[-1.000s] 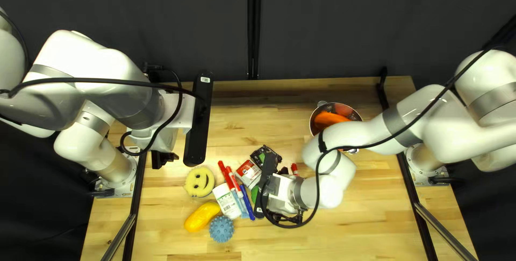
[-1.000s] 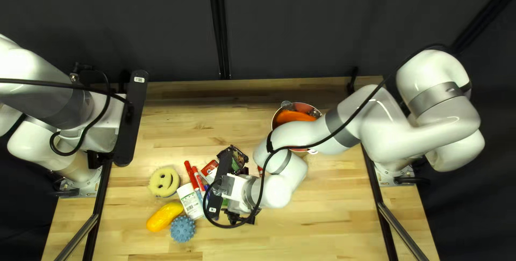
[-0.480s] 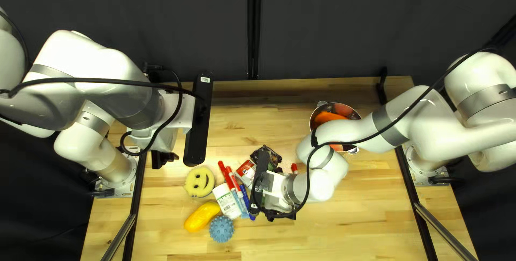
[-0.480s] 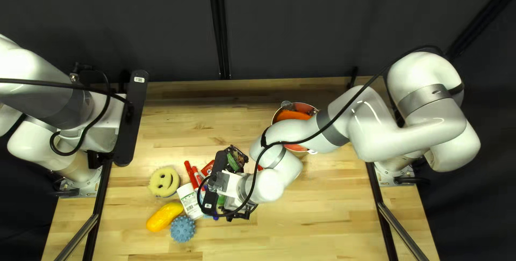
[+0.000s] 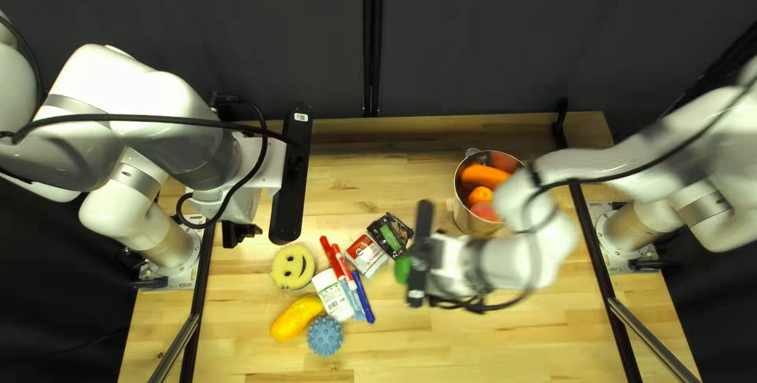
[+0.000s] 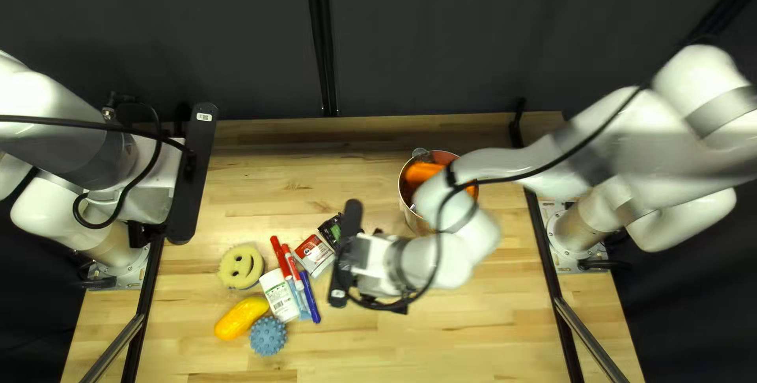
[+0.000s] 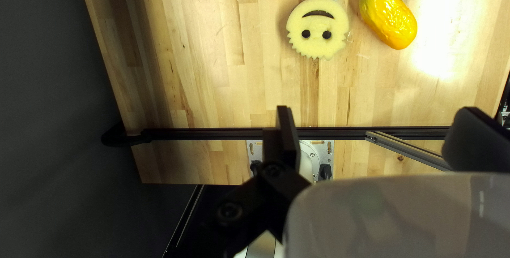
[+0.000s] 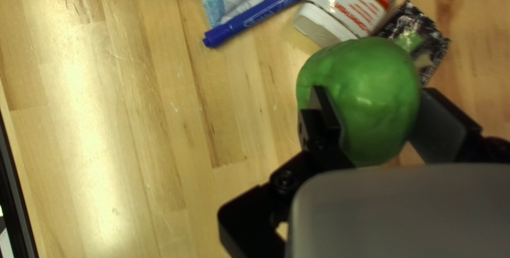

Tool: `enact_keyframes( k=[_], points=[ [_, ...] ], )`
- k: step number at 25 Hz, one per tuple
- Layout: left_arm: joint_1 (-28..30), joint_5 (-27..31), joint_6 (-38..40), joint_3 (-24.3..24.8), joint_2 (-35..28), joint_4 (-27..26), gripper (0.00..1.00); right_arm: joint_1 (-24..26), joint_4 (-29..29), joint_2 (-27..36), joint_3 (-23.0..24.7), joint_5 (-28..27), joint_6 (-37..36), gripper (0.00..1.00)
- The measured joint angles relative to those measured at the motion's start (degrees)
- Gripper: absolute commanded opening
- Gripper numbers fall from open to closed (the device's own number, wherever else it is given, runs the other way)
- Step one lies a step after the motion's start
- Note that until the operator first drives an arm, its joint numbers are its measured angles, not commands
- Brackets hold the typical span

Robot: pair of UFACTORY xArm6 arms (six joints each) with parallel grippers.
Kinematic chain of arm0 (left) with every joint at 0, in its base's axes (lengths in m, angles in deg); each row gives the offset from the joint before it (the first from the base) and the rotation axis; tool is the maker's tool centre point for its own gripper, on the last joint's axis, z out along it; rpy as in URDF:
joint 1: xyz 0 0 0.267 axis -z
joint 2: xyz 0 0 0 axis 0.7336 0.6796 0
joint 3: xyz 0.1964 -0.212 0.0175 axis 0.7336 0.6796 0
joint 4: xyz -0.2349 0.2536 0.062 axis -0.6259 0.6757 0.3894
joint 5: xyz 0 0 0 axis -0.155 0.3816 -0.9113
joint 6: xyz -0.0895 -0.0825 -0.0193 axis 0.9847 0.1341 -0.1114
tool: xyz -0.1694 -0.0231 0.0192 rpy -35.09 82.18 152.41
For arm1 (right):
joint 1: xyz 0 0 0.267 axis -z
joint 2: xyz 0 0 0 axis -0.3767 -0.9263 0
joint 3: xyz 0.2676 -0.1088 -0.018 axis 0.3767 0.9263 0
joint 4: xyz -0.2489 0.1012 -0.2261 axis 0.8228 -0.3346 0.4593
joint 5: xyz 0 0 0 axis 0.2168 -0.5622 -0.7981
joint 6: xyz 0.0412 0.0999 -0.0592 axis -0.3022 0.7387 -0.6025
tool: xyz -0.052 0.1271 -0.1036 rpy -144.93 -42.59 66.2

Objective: Pick up trash and place into trash bin

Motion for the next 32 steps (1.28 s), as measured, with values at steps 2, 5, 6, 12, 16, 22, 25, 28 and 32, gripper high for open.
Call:
enact_keyframes(
  k=[2, 5, 6, 12, 16, 22, 25, 28, 32],
  points=[
    [0.00, 0.00, 0.00, 0.00, 0.00, 0.00, 1.00, -0.62, -0.22, 5.86, 3.25, -3.86, 0.51, 0.01],
    [0.00, 0.00, 0.00, 0.00, 0.00, 0.00, 1.00, -1.18, -0.76, 13.55, 7.28, -8.47, 1.28, 0.02],
    [0.00, 0.00, 0.00, 0.00, 0.00, 0.00, 1.00, -1.18, -0.88, 15.70, 8.39, -9.67, 1.46, 0.02],
    [0.00, 0.00, 0.00, 0.00, 0.00, 0.00, 1.00, 1.62, -1.84, 21.81, 12.39, -12.44, 2.63, 0.87],
    [0.00, 0.00, 0.00, 0.00, 0.00, 0.00, 1.00, 2.38, -2.89, 20.26, 11.75, -11.64, 4.10, 1.00],
    [0.00, 0.00, 0.00, 0.00, 0.00, 0.00, 1.00, 0.02, -2.92, 8.63, 2.40, -9.75, 4.46, 1.00],
    [0.00, 0.00, 0.00, 0.00, 0.00, 0.00, 1.00, -0.41, -2.31, 0.71, -3.65, -6.86, 3.52, 1.00],
    [0.00, 0.00, 0.00, 0.00, 0.00, 0.00, 1.00, 0.32, -1.52, -6.10, -8.08, -2.69, 2.53, 1.00],
    [0.00, 0.00, 0.00, 0.00, 0.00, 0.00, 1.00, 4.26, -0.33, -14.38, -10.98, 4.39, 3.77, 1.00]
  ],
)
